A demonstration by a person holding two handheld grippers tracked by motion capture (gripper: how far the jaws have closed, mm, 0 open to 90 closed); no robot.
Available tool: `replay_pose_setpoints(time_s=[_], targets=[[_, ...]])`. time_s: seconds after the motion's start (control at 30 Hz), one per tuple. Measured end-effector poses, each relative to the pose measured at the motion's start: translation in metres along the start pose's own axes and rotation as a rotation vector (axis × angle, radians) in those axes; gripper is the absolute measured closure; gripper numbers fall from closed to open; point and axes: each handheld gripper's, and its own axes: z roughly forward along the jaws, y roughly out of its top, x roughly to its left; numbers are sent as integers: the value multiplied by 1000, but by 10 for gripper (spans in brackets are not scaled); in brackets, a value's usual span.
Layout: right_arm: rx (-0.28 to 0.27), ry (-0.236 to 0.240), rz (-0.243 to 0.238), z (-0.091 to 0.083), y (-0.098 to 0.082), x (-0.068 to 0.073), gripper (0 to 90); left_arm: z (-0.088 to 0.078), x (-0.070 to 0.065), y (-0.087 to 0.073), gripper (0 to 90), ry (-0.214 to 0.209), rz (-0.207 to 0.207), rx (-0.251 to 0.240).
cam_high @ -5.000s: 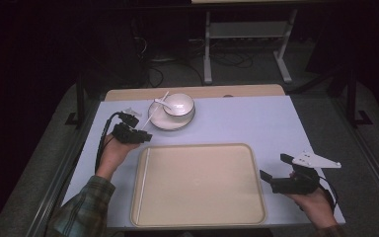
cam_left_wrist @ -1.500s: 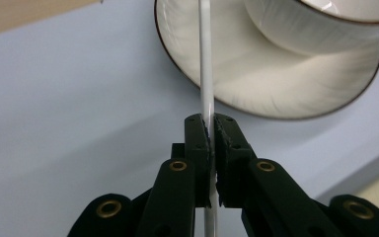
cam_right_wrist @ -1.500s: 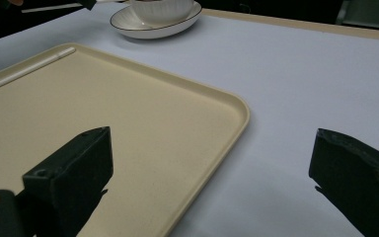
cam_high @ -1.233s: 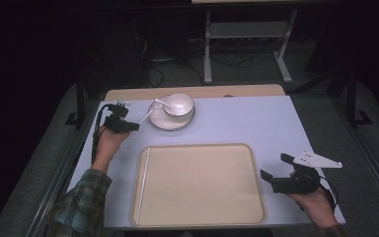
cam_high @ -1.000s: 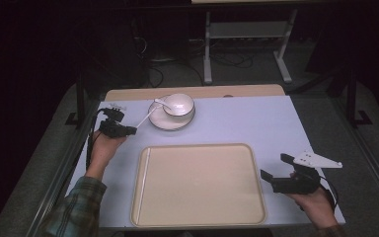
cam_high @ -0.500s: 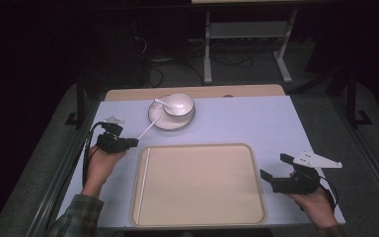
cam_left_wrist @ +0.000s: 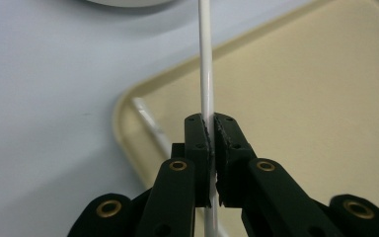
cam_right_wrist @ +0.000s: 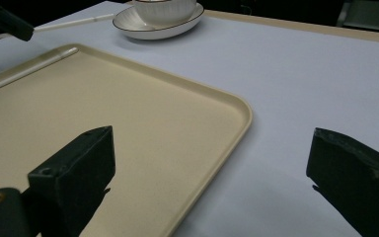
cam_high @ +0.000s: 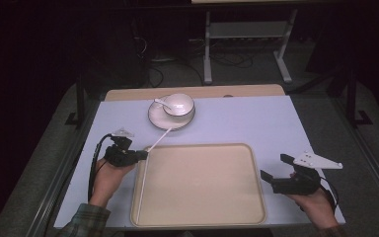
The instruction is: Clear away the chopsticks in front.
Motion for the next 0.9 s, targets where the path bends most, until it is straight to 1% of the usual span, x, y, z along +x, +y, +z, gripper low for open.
replay_pose_setpoints(time_s=[0.1,0.23,0.37,0.53,0.6,0.8,0.9], targets=[[0,-1,0,0,0,0,40,5,-12,-1,852,-19,19,6],[0,0,-1,0,0,0,40,15,-27,-2,851,-45,48,26],[0,1,1,0,0,0,40,23,-37,-1,851,-60,68,43],[1,1,1,0,0,0,40,32,-43,-5,851,-85,64,59],[0,1,1,0,0,0,40,35,-45,-7,850,-89,73,72],[0,2,0,0,0,0,40,43,-48,-9,850,-99,74,103],[2,2,-1,0,0,0,40,46,-50,-10,849,-102,78,107]])
